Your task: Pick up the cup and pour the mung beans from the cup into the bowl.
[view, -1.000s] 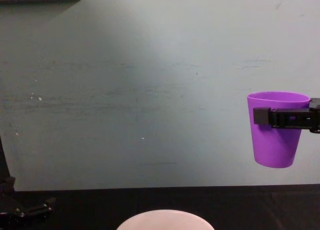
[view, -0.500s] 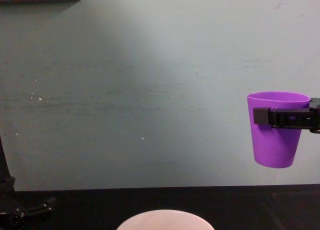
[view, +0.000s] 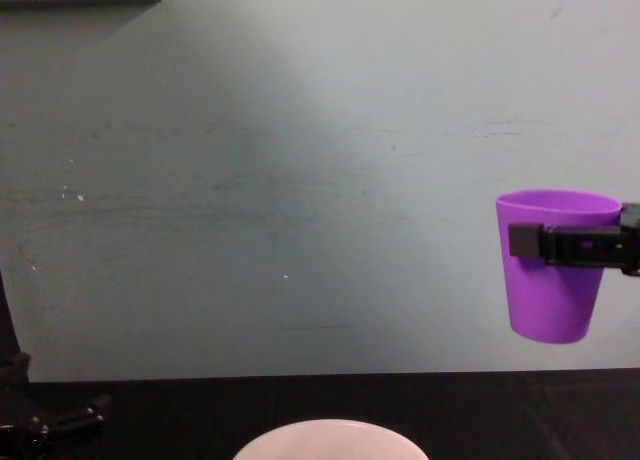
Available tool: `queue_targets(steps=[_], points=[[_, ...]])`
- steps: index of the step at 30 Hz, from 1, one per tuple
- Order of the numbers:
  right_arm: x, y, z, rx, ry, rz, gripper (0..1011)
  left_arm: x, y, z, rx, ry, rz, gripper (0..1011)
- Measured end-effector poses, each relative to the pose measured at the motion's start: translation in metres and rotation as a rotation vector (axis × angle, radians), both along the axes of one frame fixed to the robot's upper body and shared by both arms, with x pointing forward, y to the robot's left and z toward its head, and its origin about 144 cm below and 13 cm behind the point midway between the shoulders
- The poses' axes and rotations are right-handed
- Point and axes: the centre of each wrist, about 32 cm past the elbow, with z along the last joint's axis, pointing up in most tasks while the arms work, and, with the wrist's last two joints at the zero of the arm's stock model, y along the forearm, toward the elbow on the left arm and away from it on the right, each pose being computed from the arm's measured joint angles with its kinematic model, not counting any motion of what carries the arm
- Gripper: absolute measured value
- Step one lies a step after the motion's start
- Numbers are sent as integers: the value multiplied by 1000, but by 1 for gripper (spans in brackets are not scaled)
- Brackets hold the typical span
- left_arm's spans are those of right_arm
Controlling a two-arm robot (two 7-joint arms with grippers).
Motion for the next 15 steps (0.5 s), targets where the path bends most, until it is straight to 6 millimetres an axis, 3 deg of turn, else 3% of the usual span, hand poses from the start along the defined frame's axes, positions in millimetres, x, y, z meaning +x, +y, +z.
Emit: queue_targets(steps=[6, 15], points=[[6, 0, -7, 8, 8, -5, 729, 0, 0, 0, 0, 0, 0, 1000], [33, 17, -12, 1, 44, -37, 729, 0, 0, 0, 0, 0, 0, 1000]])
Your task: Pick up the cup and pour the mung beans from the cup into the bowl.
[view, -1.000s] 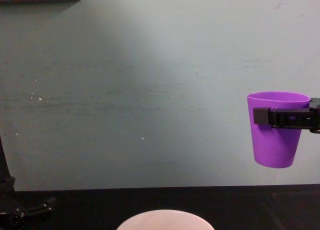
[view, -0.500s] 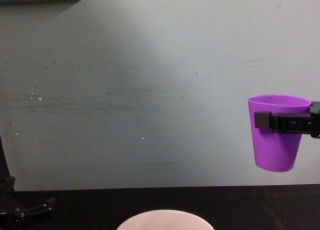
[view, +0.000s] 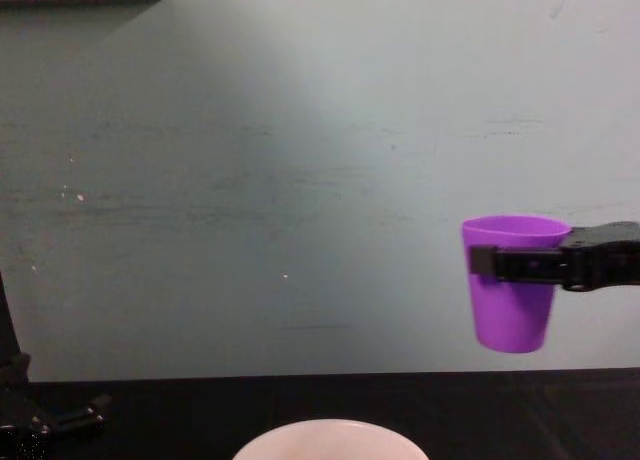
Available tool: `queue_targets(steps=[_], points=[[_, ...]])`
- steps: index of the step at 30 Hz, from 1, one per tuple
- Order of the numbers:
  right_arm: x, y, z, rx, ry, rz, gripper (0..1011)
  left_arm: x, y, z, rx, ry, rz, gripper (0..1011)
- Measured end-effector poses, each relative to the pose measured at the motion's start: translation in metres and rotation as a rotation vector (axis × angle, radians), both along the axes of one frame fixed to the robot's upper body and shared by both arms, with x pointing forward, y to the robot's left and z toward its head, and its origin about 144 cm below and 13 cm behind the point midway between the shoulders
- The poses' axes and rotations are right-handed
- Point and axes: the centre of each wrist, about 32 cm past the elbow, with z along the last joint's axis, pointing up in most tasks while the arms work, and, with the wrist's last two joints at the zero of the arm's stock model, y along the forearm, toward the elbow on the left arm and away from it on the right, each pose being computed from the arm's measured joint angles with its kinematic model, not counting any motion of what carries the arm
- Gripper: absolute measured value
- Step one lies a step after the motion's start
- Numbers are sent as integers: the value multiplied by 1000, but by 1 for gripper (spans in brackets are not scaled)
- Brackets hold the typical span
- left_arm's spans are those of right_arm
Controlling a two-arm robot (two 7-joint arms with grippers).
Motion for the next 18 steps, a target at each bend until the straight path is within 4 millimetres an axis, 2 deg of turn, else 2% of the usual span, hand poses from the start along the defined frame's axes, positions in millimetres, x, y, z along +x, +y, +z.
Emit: queue_targets(steps=[9, 18], points=[[27, 27, -10, -31, -7, -39, 729, 0, 0, 0, 0, 0, 0, 1000], [29, 37, -32, -121, -91, -65, 729, 0, 0, 0, 0, 0, 0, 1000]])
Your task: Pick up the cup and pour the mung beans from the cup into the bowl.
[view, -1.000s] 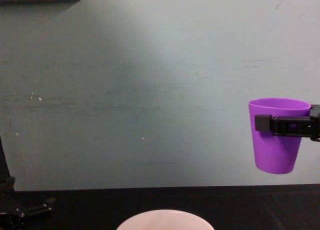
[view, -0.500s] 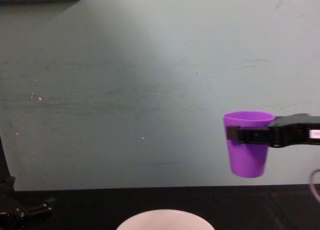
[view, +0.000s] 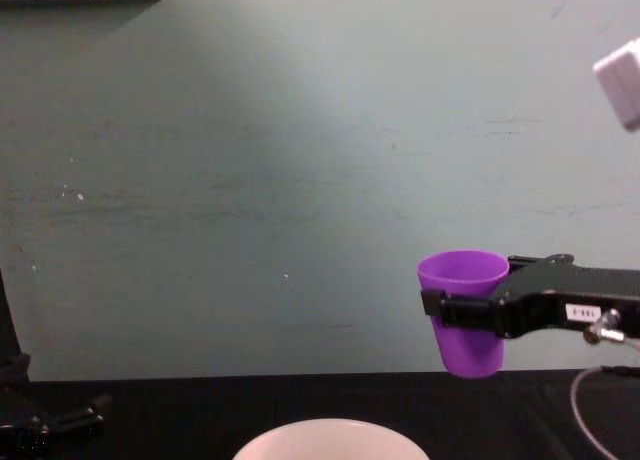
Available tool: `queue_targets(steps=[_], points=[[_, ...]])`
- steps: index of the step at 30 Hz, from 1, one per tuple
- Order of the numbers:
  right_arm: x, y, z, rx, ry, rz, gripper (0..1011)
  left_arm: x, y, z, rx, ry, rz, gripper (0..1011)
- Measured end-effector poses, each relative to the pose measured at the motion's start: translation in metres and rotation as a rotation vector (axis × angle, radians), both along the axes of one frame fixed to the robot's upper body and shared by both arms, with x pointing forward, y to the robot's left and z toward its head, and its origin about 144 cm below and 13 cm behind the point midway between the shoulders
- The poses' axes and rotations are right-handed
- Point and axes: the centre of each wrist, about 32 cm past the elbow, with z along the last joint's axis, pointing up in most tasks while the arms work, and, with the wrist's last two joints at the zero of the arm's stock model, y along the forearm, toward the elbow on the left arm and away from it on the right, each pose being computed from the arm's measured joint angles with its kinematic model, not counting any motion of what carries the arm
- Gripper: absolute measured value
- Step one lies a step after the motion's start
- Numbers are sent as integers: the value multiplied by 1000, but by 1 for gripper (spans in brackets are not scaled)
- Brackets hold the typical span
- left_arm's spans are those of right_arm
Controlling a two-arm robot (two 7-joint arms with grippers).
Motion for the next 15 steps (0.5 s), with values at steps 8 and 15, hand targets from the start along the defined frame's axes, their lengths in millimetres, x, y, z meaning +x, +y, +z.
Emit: queue_targets(steps=[8, 15], points=[[-11, 5, -9, -189, -172, 20, 729, 0, 0, 0, 0, 0, 0, 1000], [-22, 16, -15, -442, -350, 18, 729, 0, 0, 0, 0, 0, 0, 1000]])
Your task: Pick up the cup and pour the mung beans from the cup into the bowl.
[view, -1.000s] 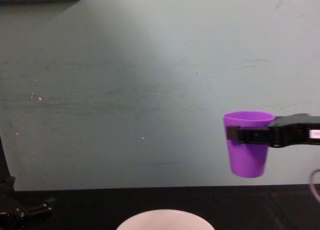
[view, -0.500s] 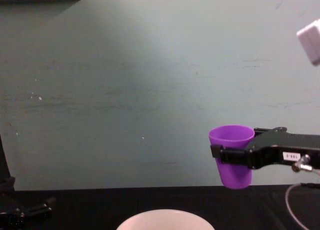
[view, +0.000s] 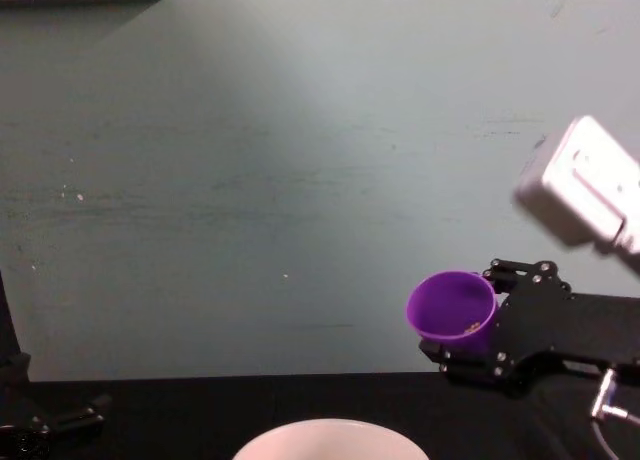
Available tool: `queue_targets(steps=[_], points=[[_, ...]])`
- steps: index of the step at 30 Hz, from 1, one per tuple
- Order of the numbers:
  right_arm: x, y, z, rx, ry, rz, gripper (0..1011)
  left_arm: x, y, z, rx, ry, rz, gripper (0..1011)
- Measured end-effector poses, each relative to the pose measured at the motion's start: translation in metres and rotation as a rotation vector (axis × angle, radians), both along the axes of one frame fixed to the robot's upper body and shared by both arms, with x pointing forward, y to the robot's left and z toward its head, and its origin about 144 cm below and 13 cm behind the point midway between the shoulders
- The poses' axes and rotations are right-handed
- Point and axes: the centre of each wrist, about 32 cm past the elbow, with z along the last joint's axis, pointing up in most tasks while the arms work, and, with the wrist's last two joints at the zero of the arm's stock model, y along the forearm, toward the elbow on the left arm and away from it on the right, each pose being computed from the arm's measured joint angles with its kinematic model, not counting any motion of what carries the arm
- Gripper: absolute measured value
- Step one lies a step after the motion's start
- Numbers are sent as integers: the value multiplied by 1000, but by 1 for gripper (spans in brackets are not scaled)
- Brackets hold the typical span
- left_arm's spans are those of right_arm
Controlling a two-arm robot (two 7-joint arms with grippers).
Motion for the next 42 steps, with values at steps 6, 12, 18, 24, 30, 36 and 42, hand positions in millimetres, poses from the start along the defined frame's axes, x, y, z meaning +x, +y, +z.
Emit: queue_targets(steps=[6, 12, 18, 24, 30, 36, 42], points=[[-5, 7, -2, -138, -75, 1, 729, 0, 0, 0, 0, 0, 0, 1000], [-7, 12, -3, -233, -113, 11, 729, 0, 0, 0, 0, 0, 0, 1000], [-10, 18, -5, -317, -146, 22, 729, 0, 0, 0, 0, 0, 0, 1000], [-14, 23, -5, -383, -177, 28, 729, 0, 0, 0, 0, 0, 0, 1000], [-17, 28, -6, -423, -205, 38, 729, 0, 0, 0, 0, 0, 0, 1000], [-19, 31, -8, -468, -247, 47, 729, 0, 0, 0, 0, 0, 0, 1000], [-21, 34, -10, -505, -292, 53, 729, 0, 0, 0, 0, 0, 0, 1000]])
